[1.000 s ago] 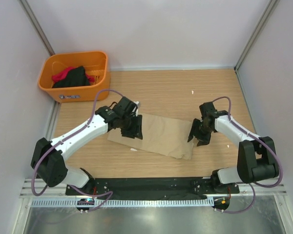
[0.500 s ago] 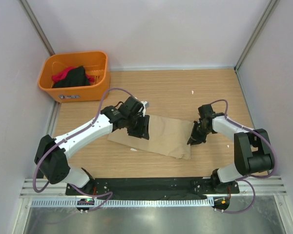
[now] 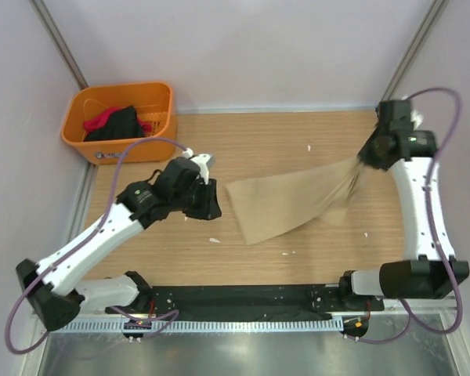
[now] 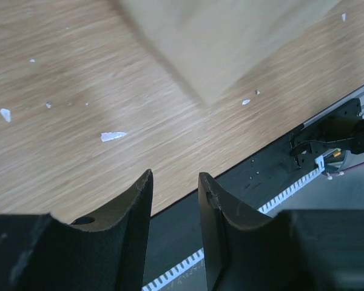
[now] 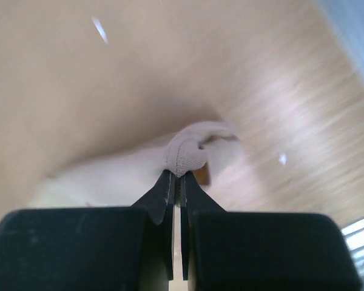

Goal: Fold and stack the t-shirts
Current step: Flatten the tshirt out

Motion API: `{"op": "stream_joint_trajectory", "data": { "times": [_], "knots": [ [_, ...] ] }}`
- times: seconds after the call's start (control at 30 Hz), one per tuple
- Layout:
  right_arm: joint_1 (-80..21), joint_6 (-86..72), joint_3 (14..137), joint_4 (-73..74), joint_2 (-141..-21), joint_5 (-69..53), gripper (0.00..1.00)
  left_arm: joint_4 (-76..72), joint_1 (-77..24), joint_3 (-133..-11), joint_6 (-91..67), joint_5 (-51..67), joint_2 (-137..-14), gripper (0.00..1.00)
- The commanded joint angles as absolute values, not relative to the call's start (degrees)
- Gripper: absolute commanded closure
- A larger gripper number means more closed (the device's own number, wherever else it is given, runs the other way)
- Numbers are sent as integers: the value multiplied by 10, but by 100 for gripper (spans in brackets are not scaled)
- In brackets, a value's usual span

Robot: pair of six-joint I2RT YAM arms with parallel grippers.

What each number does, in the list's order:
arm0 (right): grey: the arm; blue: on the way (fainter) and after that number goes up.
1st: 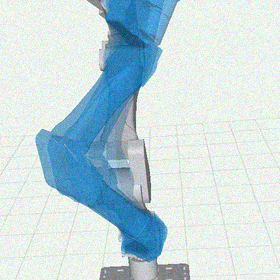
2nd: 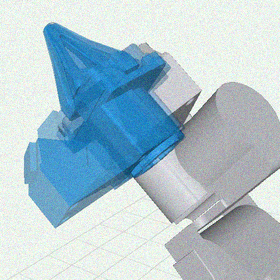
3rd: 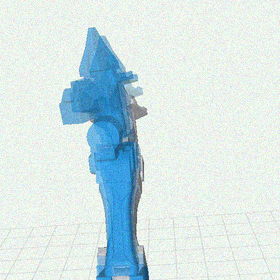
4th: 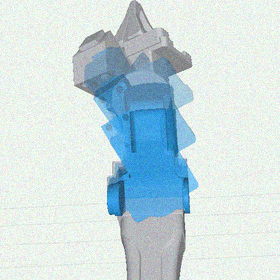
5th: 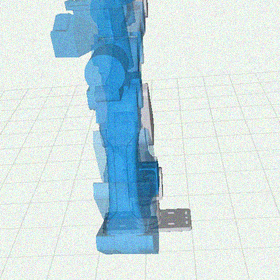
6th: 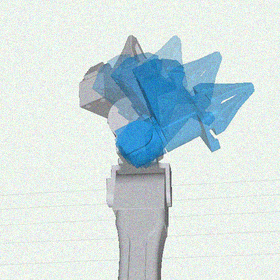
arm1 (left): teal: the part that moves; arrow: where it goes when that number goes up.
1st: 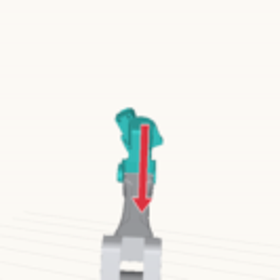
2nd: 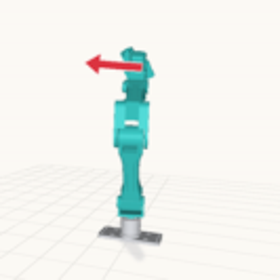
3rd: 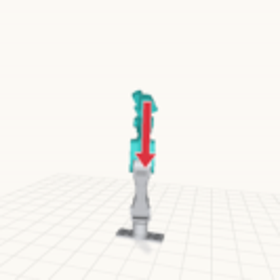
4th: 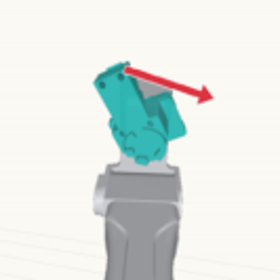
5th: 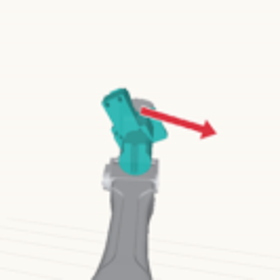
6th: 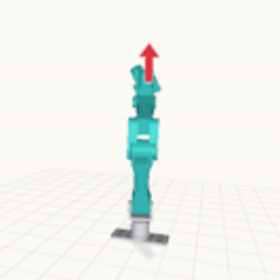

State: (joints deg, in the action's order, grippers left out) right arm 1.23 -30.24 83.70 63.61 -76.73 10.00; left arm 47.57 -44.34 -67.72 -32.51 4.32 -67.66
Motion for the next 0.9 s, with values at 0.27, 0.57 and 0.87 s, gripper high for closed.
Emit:
{"op": "stream_joint_trajectory", "data": {
  "times": [0.27,0.57,0.87],
  "knots": [
    [-232,-377,1132,525,-805,-212,98,555,-439,-645,-331,-115,-488,62],
    [-398,-488,925,264,-863,-321,16,600,-438,-635,-376,-202,-433,33],
    [-249,-363,876,511,-817,-94,11,528,-437,-615,-365,-155,-518,28]
  ]
}}
